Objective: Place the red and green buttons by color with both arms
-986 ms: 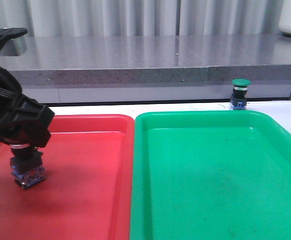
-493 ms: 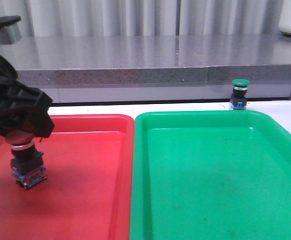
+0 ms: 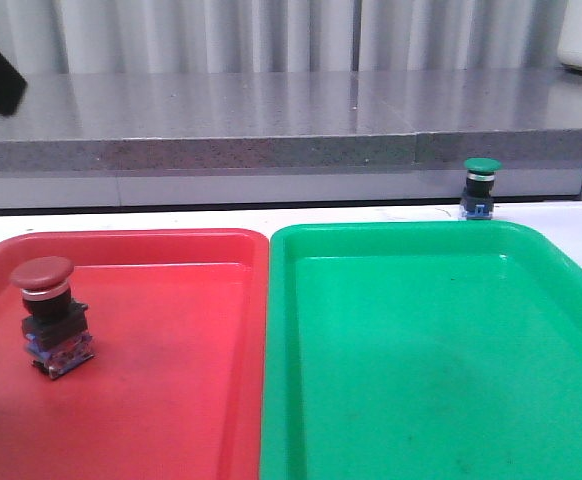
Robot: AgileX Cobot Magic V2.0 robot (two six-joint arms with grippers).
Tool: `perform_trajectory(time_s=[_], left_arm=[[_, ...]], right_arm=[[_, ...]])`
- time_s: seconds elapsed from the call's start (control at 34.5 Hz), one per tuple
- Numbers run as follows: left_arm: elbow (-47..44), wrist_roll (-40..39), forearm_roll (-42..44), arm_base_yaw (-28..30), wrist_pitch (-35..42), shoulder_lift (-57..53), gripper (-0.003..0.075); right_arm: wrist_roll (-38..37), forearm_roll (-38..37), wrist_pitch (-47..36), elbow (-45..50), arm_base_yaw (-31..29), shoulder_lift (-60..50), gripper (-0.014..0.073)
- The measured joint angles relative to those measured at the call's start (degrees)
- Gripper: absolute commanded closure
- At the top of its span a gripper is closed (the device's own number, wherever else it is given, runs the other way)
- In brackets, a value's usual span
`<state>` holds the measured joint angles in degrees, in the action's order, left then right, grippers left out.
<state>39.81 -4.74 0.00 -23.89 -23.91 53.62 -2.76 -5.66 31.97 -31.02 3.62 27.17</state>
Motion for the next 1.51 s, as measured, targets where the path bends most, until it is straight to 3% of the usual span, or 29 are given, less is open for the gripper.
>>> perform_trajectory(time_s=[0.55,1.51], left_arm=[[-0.09,0.0,0.38,0.0,-17.81,-27.48,0.026],[-0.09,0.0,0.38,0.0,-18.56,-28.74,0.026]], right_arm=[[0.0,0.0,0.0,0.0,0.0,0.0,-0.0059],[0.0,0.0,0.0,0.0,0.0,0.0,-0.0058]])
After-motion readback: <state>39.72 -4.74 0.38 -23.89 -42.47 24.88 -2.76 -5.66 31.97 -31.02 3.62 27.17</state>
